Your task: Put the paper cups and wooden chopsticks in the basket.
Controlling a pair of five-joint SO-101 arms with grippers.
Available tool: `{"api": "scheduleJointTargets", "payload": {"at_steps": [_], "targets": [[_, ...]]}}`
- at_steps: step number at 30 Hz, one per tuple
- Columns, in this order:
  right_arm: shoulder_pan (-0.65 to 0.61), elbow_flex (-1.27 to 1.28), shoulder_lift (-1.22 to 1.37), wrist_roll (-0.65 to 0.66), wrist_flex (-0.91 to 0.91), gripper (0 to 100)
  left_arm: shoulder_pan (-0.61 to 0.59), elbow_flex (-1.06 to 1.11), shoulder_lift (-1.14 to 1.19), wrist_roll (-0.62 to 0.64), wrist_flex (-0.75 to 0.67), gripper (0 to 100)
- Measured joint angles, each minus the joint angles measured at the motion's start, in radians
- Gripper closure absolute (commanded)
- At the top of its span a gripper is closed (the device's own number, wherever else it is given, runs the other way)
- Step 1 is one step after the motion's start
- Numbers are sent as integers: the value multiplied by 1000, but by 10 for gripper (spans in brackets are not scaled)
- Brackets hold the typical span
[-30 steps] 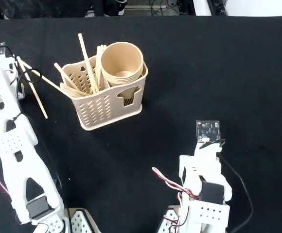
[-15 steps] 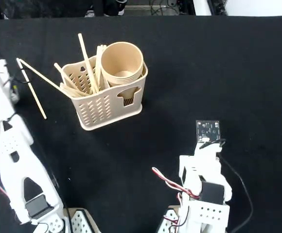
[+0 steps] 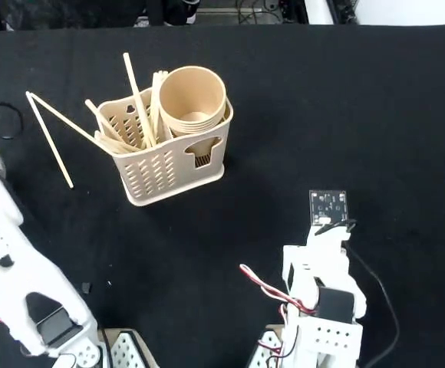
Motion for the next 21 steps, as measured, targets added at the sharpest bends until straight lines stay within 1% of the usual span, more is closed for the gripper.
{"api": "scheduleJointTargets", "payload": {"at_steps": [4, 13, 18, 21], "targets": [[0, 0, 0, 0, 0, 985, 60, 212, -267, 0, 0, 972], [0, 0, 0, 0, 0, 985, 175, 540, -855, 0, -68, 972], [0, 0, 0, 0, 0, 985, 253, 741, -1128, 0, -201, 972], [0, 0, 0, 0, 0, 985, 298, 870, -1260, 40, -328, 972]]}}
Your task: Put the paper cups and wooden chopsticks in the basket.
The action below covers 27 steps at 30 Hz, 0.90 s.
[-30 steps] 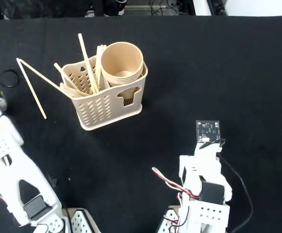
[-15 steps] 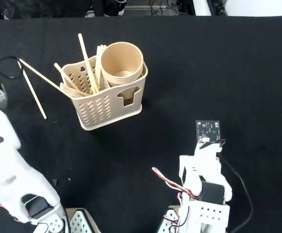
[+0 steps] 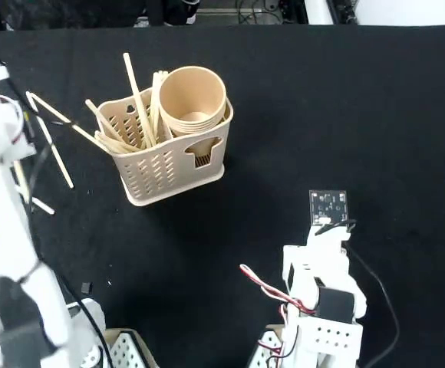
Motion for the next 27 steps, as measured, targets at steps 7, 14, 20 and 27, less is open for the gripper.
{"api": "scheduleJointTargets", "payload": {"at_steps": [7, 14, 20, 27], "targets": [[0, 0, 0, 0, 0, 985, 78, 313, -279, 130, -354, 972], [0, 0, 0, 0, 0, 985, 158, 562, -512, 160, -615, 972], [0, 0, 0, 2, 0, 985, 172, 660, -664, 160, -643, 972], [0, 0, 0, 2, 0, 985, 173, 678, -784, 160, -651, 972]]}}
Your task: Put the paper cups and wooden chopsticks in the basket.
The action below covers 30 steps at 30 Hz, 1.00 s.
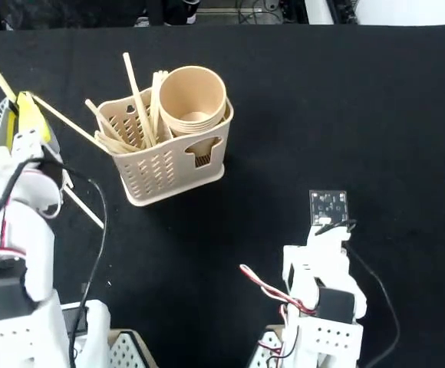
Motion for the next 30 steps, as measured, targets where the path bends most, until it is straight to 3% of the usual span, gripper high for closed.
{"api": "scheduleJointTargets", "payload": {"at_steps": [13, 18, 26, 30], "targets": [[0, 0, 0, 0, 0, 985, 0, 331, -247, 94, -365, 972], [0, 0, 0, 0, 0, 985, 8, 351, -253, 94, -402, 972], [0, 0, 0, 0, 0, 985, 130, 353, -253, 94, -408, 972], [0, 0, 0, 0, 0, 985, 167, 353, -253, 77, -494, 972]]}}
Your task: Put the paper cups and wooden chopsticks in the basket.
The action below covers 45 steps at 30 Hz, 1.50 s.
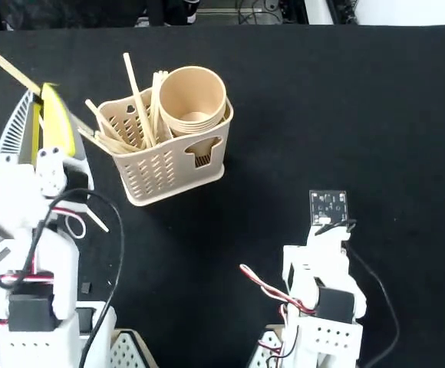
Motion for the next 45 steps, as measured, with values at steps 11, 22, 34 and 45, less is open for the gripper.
{"api": "scheduleJointTargets", "payload": {"at_steps": [11, 22, 34, 45], "targets": [[0, 0, 0, 0, 0, 985, 72, 60, 97, -101, -192, 972], [0, 0, 0, 0, 0, 985, 81, 106, 103, -101, -218, 972], [0, 0, 0, 0, 0, 985, 81, 129, 103, -57, -218, 972], [0, 0, 0, 0, 0, 985, 81, 129, 103, -48, -218, 972]]}}
